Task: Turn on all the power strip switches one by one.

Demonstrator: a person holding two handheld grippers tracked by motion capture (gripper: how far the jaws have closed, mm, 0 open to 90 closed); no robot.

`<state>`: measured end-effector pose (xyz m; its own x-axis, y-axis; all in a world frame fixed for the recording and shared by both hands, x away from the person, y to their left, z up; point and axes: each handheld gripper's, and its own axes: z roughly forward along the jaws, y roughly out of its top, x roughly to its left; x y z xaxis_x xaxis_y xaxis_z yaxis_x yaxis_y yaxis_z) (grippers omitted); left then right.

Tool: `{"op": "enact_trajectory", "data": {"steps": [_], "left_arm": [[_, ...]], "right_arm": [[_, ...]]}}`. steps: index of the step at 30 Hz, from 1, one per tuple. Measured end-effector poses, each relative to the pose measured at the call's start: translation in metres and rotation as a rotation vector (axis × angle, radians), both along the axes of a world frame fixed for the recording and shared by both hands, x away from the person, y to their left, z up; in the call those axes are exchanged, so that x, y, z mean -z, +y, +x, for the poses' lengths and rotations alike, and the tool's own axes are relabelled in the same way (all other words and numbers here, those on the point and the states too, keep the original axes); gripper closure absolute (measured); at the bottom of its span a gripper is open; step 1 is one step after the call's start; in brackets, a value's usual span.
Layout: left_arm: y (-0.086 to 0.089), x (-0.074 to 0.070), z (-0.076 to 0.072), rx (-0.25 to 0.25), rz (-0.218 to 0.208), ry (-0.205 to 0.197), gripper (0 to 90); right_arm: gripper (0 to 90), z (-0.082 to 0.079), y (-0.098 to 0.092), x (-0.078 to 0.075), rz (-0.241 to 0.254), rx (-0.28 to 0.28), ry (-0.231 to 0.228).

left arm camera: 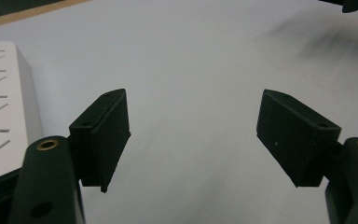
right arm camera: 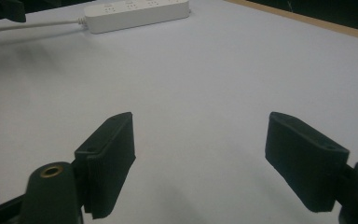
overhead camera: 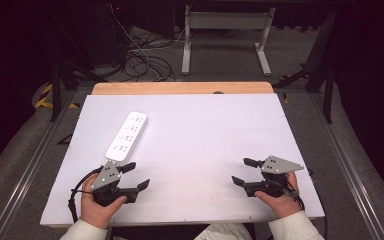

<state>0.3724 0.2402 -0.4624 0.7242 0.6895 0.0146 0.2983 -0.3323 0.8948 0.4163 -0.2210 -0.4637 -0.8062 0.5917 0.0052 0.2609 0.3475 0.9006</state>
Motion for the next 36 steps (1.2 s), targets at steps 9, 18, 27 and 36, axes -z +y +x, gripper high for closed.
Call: {"op": "enact_trajectory", "data": {"steps": [9,18,27,36], "left_arm": [[0.001,-0.002,-0.001,-0.025,0.014,-0.014,25.9],[0.003,-0.007,-0.002,-0.026,0.006,-0.020,26.0],[0.002,-0.020,-0.005,-0.019,0.049,-0.016,33.0],[0.009,-0.037,-0.003,-0.002,0.029,-0.014,39.6]], "right_arm": [[31.1,-0.004,0.002,-0.001,-0.046,0.023,-0.073],[33.9,-0.004,0.003,-0.001,-0.039,0.007,-0.058],[34.9,-0.003,0.003,0.000,-0.045,0.003,-0.049],[34.8,-0.003,0.004,0.002,-0.048,0.002,-0.041]]}}
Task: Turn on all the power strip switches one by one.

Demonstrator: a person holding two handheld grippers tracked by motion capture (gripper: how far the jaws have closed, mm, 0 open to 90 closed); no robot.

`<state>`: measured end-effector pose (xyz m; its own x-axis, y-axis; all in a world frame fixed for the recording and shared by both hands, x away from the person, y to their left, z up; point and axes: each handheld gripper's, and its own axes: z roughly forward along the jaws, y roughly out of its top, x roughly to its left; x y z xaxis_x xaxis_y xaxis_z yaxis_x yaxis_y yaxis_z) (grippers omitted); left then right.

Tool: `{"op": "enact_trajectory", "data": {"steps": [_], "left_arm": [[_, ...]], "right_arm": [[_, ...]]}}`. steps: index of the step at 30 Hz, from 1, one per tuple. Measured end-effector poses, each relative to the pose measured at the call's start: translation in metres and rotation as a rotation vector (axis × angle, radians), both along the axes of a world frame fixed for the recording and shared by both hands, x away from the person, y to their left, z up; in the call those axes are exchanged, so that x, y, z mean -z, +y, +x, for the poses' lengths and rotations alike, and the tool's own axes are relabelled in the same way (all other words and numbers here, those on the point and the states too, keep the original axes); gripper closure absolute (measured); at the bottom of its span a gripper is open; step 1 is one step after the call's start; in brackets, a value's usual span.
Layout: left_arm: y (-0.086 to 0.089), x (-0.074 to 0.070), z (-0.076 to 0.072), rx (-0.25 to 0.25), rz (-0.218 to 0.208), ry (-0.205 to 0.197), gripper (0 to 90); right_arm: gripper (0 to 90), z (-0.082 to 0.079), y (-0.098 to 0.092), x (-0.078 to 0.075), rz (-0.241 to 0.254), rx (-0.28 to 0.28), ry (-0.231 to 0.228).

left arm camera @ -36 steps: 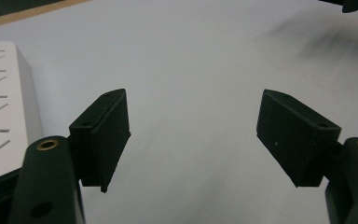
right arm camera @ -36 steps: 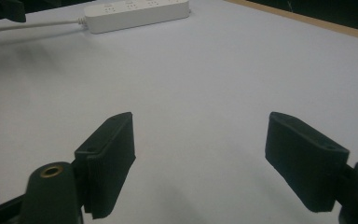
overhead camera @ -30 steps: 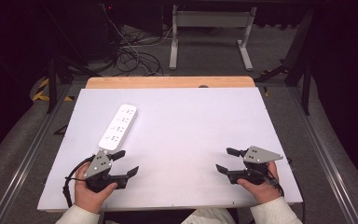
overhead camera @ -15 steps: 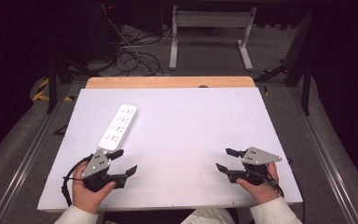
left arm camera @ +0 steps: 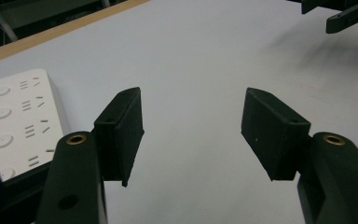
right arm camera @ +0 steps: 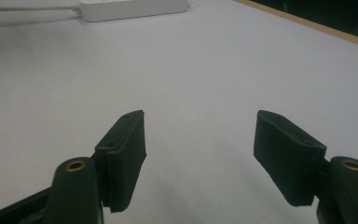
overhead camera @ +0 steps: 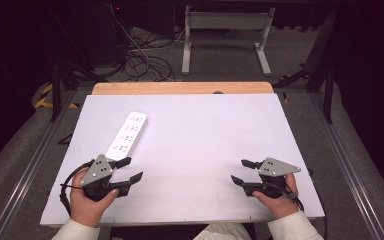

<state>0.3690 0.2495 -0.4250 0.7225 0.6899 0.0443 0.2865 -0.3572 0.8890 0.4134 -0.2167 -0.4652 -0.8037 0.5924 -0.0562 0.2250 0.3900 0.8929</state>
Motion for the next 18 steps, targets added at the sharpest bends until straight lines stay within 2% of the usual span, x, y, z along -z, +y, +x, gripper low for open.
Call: {"op": "enact_trajectory", "data": {"steps": [5,9,15,18], "left_arm": [[0.002,-0.005,0.001,0.006,0.012,0.007,47.6],[0.005,-0.011,0.004,0.011,0.021,0.023,60.4],[0.018,-0.025,0.022,-0.009,0.030,0.048,79.9],[0.021,-0.028,0.026,-0.008,0.033,0.051,89.6]], "right_arm": [[34.8,0.000,0.000,0.000,-0.001,-0.002,0.002],[34.7,0.000,0.001,0.001,0.001,-0.003,0.007],[34.7,0.000,0.001,0.001,0.001,-0.002,0.006],[34.7,0.001,0.001,0.001,0.000,-0.002,0.006]]}}
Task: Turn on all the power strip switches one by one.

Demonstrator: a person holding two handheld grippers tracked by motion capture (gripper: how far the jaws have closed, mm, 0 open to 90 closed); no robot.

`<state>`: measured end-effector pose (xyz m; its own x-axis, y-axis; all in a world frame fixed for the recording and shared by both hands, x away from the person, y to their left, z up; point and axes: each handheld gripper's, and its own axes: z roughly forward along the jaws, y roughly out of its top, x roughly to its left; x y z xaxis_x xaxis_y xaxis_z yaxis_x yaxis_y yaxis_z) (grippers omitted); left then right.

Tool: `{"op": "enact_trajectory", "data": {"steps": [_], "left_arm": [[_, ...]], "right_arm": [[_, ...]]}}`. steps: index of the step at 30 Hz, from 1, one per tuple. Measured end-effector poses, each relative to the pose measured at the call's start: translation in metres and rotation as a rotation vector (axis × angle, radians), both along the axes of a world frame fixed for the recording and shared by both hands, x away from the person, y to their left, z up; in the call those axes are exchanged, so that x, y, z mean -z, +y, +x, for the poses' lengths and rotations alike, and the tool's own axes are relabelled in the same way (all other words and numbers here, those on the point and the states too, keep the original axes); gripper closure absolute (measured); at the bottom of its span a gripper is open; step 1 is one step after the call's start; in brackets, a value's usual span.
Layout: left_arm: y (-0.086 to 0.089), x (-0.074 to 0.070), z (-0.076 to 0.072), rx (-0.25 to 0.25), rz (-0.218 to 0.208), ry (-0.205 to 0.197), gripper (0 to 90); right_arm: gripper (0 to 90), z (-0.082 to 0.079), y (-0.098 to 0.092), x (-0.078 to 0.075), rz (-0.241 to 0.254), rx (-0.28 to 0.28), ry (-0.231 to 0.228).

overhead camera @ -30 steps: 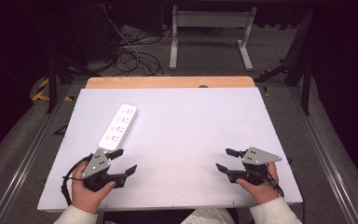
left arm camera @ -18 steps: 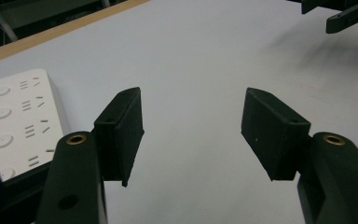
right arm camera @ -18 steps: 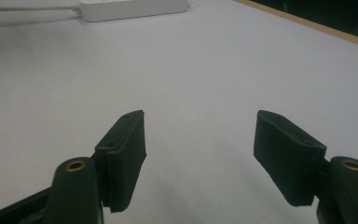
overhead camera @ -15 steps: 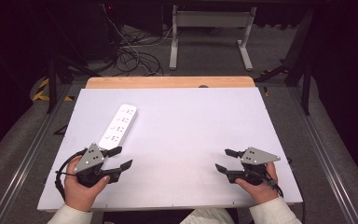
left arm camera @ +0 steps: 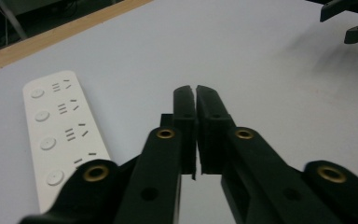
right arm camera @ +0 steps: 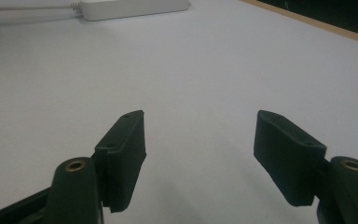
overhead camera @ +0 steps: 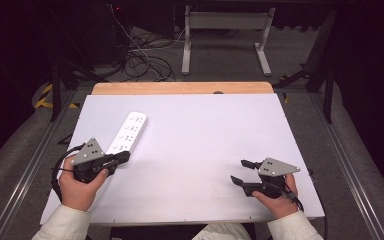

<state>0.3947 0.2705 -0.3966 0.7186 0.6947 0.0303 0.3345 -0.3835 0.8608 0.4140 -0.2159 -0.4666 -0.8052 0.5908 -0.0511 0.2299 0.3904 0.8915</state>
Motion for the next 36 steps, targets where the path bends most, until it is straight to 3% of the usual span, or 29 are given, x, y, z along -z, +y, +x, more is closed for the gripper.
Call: {"op": "enact_trajectory", "data": {"steps": [5,12,17,25,31,36], "left_arm": [[0.005,-0.006,0.008,-0.019,0.020,0.007,89.9],[0.011,-0.008,0.023,-0.050,0.013,0.019,90.0],[0.011,-0.011,0.031,-0.055,0.043,0.017,90.0],[0.013,-0.010,0.041,-0.073,0.045,0.027,90.0],[0.020,0.000,0.057,-0.083,0.141,0.015,90.0],[0.029,0.009,0.069,-0.103,0.146,0.050,90.0]], "right_arm": [[34.5,0.000,0.000,0.000,-0.001,0.000,0.003],[34.5,0.000,0.001,0.001,-0.006,-0.002,0.005],[34.5,0.000,0.001,0.001,-0.006,-0.002,0.005],[34.5,0.000,0.001,0.001,-0.005,-0.004,0.005],[34.3,0.000,0.001,0.001,-0.007,-0.002,0.004],[34.1,0.000,0.001,0.002,-0.007,-0.002,0.005]]}}
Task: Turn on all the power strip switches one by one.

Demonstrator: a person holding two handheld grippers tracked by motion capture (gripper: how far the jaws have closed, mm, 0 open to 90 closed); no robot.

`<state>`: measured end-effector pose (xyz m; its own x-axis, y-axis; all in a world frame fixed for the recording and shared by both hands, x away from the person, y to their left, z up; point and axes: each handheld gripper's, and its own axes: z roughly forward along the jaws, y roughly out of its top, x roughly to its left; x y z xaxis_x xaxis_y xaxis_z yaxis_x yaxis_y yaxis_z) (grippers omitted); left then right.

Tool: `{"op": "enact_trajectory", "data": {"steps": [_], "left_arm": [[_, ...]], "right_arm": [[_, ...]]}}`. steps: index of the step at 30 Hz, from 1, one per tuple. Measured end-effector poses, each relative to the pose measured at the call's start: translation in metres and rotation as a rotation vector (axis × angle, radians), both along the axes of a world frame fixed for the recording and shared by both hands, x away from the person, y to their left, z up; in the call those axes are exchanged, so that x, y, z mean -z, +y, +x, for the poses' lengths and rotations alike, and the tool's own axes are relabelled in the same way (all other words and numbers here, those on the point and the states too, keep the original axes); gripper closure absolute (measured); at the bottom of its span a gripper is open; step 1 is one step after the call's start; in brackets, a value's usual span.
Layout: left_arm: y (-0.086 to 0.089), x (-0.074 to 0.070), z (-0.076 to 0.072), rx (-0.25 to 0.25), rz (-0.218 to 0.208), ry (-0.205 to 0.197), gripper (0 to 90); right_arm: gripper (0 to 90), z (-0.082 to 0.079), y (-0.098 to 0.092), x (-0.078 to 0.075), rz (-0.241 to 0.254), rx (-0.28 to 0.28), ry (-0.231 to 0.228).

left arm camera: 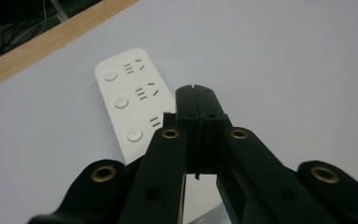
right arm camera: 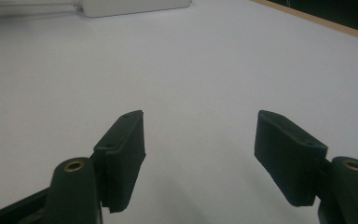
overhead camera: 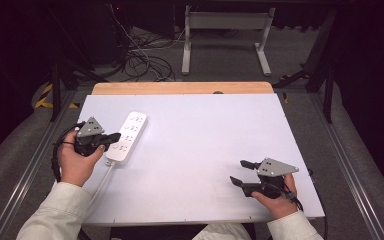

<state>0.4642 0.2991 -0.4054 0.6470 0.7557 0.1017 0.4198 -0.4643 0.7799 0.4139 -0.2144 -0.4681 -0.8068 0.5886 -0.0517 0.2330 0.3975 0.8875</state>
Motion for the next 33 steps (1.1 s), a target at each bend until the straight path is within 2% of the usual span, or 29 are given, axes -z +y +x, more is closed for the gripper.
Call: {"op": "enact_trajectory", "data": {"steps": [2,3,5,12,18,19,22,26,31,33], "left_arm": [[0.002,0.002,0.002,-0.007,-0.010,0.010,90.0],[0.005,0.006,0.005,-0.011,-0.040,0.034,90.0],[0.009,0.011,0.009,-0.024,-0.059,0.049,90.0],[0.023,0.029,0.017,-0.070,-0.071,0.093,90.0],[0.029,0.040,0.019,-0.087,-0.061,0.109,90.0],[0.032,0.044,0.020,-0.088,-0.081,0.113,90.0],[0.035,0.047,0.020,-0.093,-0.078,0.110,90.0],[0.034,0.050,0.020,-0.079,-0.096,0.105,90.0],[0.032,0.053,0.021,-0.070,-0.073,0.107,90.0],[0.031,0.054,0.022,-0.065,-0.076,0.112,90.0]], "right_arm": [[34.1,0.000,0.000,0.000,0.001,-0.001,0.001],[34.2,0.000,0.000,0.000,0.000,-0.001,0.000],[34.1,0.000,0.000,0.000,-0.001,-0.001,0.002],[34.1,0.000,0.000,0.000,0.000,-0.003,0.006],[33.6,0.001,0.001,0.001,-0.003,-0.004,0.012],[33.4,0.001,0.001,0.002,-0.003,-0.007,0.016],[33.4,0.001,0.002,0.002,-0.008,-0.007,0.018],[33.3,0.001,0.002,0.003,-0.010,-0.008,0.019],[33.1,0.002,0.002,0.003,-0.008,-0.011,0.024],[33.1,0.002,0.002,0.003,-0.011,-0.012,0.026]]}}
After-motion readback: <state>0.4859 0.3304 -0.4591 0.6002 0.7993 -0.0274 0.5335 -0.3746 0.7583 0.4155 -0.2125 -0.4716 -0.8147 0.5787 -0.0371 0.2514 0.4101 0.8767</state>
